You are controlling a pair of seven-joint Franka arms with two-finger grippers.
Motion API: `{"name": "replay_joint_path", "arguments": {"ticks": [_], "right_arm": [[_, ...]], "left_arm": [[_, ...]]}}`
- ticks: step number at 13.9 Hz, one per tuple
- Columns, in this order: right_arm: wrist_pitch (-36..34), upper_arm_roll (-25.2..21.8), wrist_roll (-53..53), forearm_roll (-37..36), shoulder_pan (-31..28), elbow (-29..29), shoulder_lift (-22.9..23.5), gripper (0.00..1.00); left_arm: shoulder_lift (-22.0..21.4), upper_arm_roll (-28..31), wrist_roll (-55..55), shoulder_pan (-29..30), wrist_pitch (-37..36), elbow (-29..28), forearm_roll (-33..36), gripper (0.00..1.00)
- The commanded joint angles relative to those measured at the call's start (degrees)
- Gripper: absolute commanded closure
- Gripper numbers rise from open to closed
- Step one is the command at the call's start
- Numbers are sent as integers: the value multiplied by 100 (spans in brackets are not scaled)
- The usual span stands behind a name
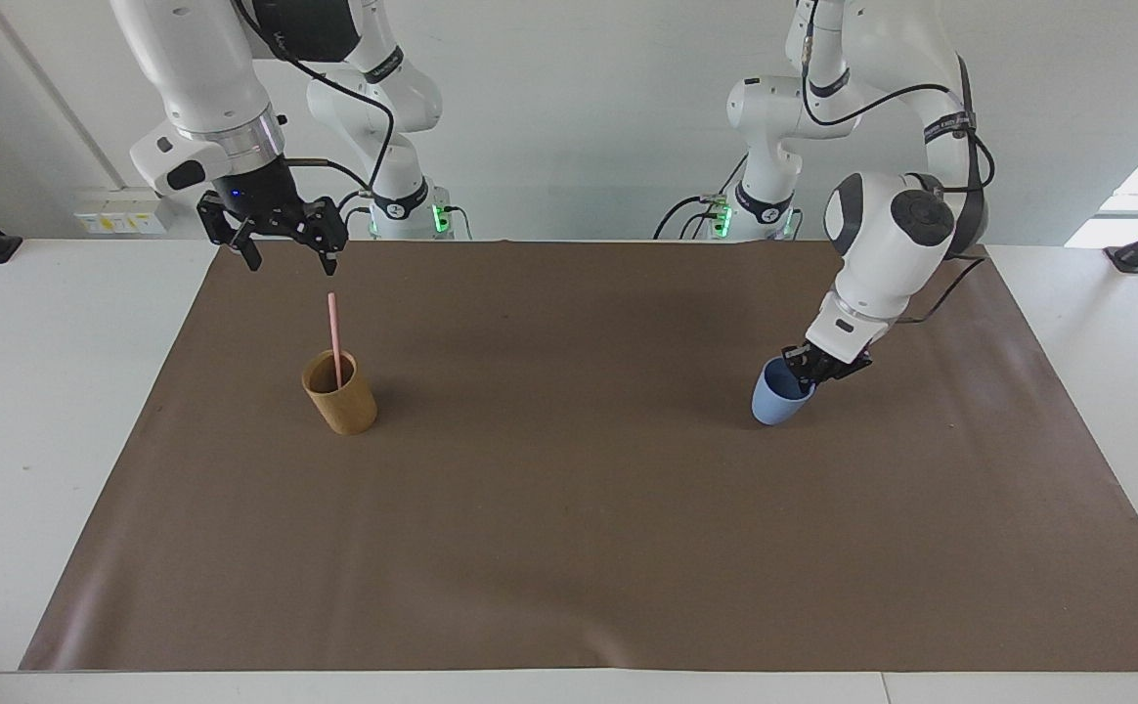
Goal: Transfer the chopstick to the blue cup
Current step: 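Slide the blue cup toward the tan cup and release it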
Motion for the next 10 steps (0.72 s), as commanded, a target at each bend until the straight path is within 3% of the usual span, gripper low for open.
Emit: {"name": "replay_joint_path", "arguments": {"ticks": [1,7,10], "right_arm": [[-61,46,41,24,-78,72,31,0],[-61,46,41,24,-78,72,31,0],[-61,46,41,24,-78,72,31,0]], "left_arm": [[-24,61,-65,-243,-617,638,-23,100],[55,61,-1118,-1322,-627,798,3,100],[607,52,-1788,-1825,-425,1165,3,100]]}}
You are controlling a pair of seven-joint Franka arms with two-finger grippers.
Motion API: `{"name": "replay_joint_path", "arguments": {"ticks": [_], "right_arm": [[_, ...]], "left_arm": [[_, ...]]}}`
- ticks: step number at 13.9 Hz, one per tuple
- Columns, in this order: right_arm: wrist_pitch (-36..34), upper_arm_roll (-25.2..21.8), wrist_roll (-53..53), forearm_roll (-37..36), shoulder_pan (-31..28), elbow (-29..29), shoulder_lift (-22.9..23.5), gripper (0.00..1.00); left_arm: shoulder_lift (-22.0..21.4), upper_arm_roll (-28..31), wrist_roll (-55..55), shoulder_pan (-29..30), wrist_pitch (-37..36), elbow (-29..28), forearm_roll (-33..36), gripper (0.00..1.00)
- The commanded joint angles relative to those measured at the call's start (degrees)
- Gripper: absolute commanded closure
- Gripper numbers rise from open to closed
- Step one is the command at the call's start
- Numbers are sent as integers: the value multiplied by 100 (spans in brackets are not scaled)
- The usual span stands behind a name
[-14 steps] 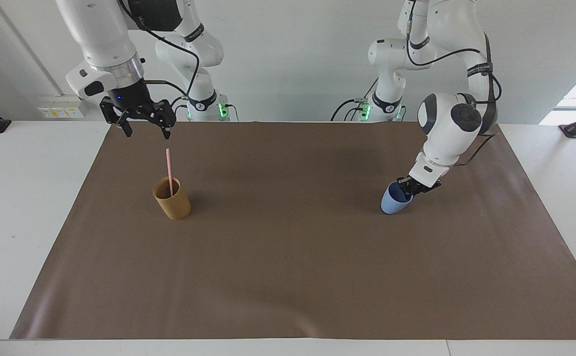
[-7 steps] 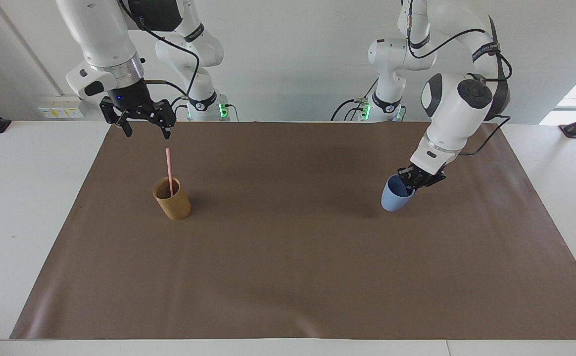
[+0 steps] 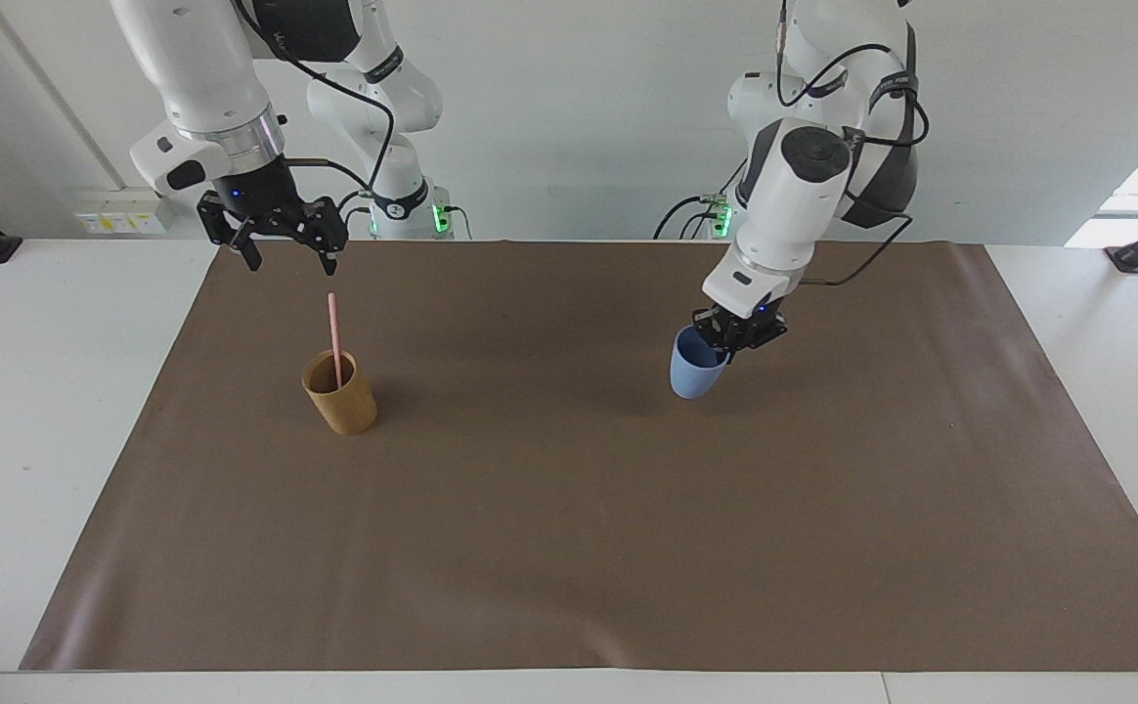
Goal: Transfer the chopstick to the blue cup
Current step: 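Slide the blue cup toward the tan cup and release it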
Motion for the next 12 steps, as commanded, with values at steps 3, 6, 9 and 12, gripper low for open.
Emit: {"name": "replay_joint_path", "arguments": {"ticks": [3,6,9,12], "right_arm": [[-61,46,41,24,-78,72,31,0],[-61,46,41,24,-78,72,31,0],[-61,46,41,24,-78,72,31,0],[-61,46,41,24,-78,72,31,0]], "left_arm": [[1000,97,-541,-541,56,942,-15,100],[1326,97,-1007,-840,633,978,3,100],[1475,97,-1025,-971,715,978,12,100],[1476,97,-1034,-1060,794,952,-6,100]]}}
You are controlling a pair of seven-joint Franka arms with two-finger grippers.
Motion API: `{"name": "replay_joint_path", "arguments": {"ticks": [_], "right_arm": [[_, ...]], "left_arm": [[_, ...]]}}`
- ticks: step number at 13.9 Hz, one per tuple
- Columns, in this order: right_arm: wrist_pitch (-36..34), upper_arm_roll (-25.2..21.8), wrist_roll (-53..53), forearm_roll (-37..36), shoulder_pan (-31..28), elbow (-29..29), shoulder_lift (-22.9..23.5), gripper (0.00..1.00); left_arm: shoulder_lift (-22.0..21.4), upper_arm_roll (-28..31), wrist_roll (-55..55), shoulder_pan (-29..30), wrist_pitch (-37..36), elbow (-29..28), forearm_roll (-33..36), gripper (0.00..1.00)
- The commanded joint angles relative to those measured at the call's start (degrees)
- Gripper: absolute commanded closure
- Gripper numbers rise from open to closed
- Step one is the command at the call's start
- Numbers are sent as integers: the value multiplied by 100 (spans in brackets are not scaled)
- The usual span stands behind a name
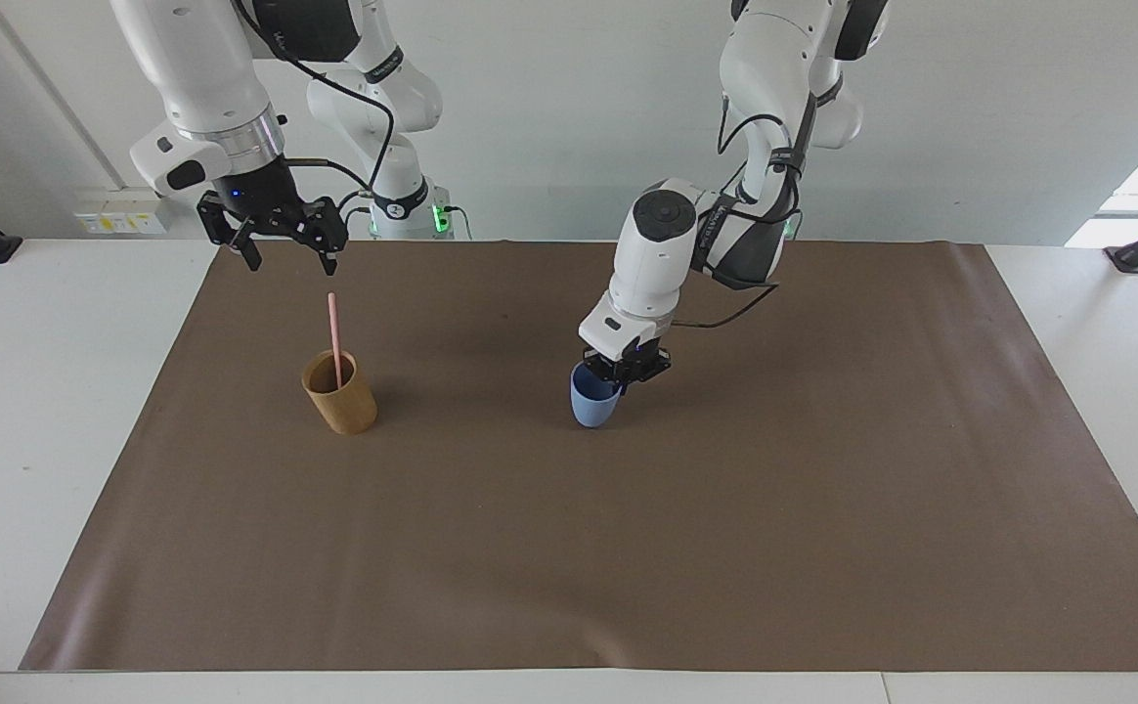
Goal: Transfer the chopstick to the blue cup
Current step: 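Slide the blue cup toward the tan cup and release it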
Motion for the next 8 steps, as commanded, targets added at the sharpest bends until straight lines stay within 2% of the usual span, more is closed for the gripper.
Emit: {"name": "replay_joint_path", "arguments": {"ticks": [1,8], "right_arm": [[-61,46,41,24,-78,72,31,0],[-35,46,24,24,-95,72,31,0]], "left_arm": [[68,105,-94,-157,52,76,-6,100],[155,105,-129,-157,307,-65,-15,100]]}}
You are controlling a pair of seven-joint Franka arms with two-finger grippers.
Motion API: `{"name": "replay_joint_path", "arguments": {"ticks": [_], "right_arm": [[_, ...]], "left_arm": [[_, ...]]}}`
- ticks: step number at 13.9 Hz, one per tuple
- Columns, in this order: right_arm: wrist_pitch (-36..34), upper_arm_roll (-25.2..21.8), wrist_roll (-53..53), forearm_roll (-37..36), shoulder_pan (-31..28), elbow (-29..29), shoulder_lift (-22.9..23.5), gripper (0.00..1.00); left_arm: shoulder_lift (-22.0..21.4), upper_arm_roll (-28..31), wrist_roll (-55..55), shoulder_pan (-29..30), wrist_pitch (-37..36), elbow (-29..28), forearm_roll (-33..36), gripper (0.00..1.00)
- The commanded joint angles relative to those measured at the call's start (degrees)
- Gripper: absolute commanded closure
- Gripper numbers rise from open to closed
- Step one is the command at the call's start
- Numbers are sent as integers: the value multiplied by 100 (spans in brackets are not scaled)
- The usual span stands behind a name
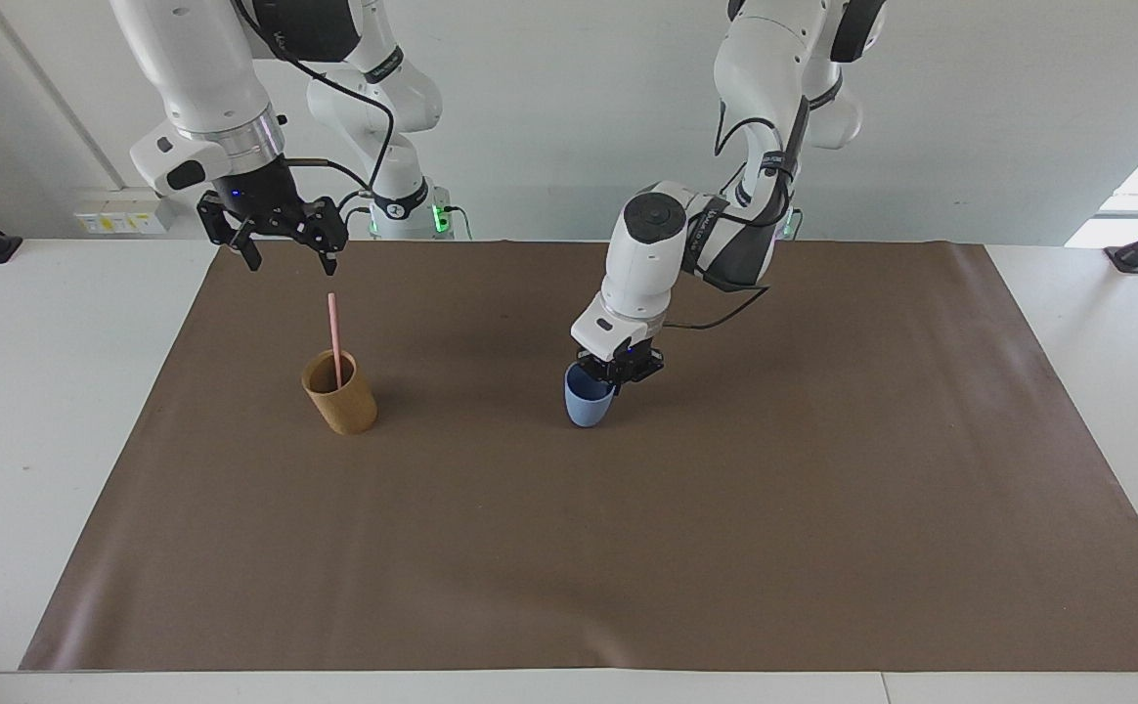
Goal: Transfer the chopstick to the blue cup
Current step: 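Slide the blue cup toward the tan cup and release it, then withdraw the left gripper while the right gripper reaches the chopstick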
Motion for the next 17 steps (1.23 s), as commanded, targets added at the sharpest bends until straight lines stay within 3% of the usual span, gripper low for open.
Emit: {"name": "replay_joint_path", "arguments": {"ticks": [1,2,3,4,9,15,17], "right_arm": [[-52,46,24,33,-75,45,13,0],[8,46,24,24,-66,-16,-4,0],[96,46,41,33,-66,-112,-39,0],[358,37,15,33,-66,-200,-57,0],[1159,37,15,24,-75,-1175,-57,0],[1442,37,-344,24,-154,-2317,-302,0],[1555,37,-494,24,-163,-2756,-461,5]], "left_arm": [[107,82,-135,-104,199,-29,-41,100],[133,82,-258,-96,208,41,-67,79],[134,82,-328,-52,216,76,-67,31],[107,82,-320,-43,182,77,-67,0],[-375,135,-303,1,-608,235,-76,0],[-1043,152,-58,729,-1066,261,-67,0],[-1298,152,398,1010,-1556,244,-67,0]]}}
